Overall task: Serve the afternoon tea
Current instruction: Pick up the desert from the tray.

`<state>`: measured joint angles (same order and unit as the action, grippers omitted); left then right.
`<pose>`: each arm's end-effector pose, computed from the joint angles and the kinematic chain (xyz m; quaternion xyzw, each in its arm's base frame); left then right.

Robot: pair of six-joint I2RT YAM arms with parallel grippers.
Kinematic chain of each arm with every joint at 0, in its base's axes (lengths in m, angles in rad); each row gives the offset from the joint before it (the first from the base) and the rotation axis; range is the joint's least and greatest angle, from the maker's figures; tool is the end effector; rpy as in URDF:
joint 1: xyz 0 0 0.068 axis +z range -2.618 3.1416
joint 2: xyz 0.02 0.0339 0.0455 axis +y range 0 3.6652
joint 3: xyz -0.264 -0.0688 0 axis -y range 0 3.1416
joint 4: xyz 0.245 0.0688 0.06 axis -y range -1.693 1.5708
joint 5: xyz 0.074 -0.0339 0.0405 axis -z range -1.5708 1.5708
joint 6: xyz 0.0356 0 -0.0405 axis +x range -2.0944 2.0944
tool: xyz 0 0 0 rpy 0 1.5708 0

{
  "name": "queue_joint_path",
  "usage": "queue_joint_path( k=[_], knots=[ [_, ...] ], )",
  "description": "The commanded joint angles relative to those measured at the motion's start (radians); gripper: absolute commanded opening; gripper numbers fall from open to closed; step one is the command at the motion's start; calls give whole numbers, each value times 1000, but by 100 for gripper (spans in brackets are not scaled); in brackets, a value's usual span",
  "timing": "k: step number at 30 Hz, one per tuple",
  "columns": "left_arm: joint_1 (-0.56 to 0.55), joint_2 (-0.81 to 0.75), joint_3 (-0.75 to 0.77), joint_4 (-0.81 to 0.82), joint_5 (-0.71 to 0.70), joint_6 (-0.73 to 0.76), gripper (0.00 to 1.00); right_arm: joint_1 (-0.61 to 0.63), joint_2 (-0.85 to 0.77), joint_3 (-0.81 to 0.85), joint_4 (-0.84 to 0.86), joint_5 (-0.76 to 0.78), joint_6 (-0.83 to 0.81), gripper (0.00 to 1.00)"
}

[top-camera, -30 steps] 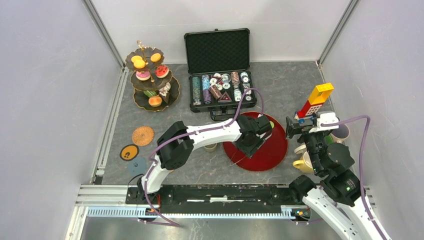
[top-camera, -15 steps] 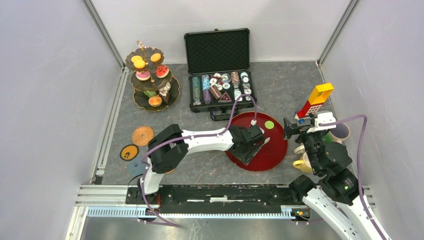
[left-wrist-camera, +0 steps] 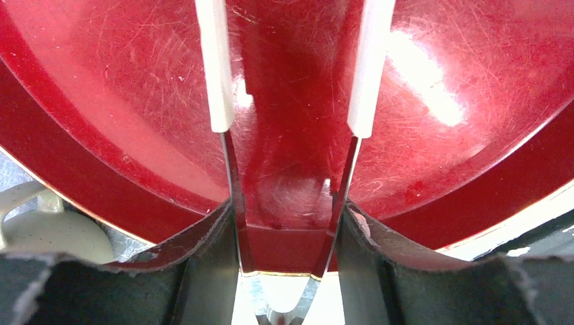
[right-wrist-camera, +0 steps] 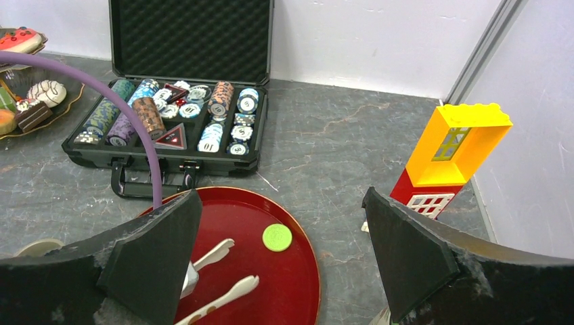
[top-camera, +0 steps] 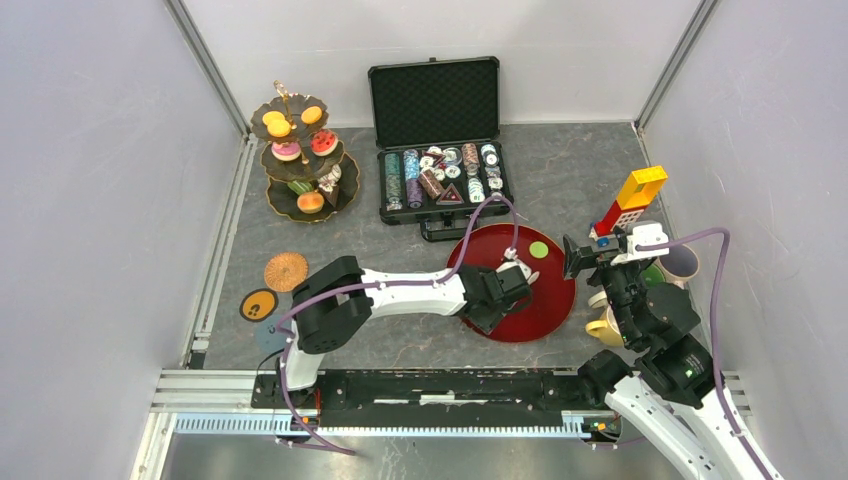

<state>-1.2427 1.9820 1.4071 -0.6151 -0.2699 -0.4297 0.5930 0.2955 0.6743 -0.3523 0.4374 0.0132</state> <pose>0.1392 -0.3794 0.1721 0.3613 0.9038 -0.0506 0.2237 0.0740 0.0317 0.3395 -0.0457 0.6971 0.0643 0.7126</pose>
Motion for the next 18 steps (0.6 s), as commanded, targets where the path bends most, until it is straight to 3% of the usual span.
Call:
queue_joint_path(
  k=[1,11,18],
  knots=[
    [2,-14,78,-6,-39,-22,54,2,-5,-6,36,-3,11,98],
    [12,127,310,-130,-32,-24,57,2,-16,-3,27,5,3,98],
    [30,166,355,-131,-33,-15,57,1,-23,-2,24,20,-4,98]
  ],
)
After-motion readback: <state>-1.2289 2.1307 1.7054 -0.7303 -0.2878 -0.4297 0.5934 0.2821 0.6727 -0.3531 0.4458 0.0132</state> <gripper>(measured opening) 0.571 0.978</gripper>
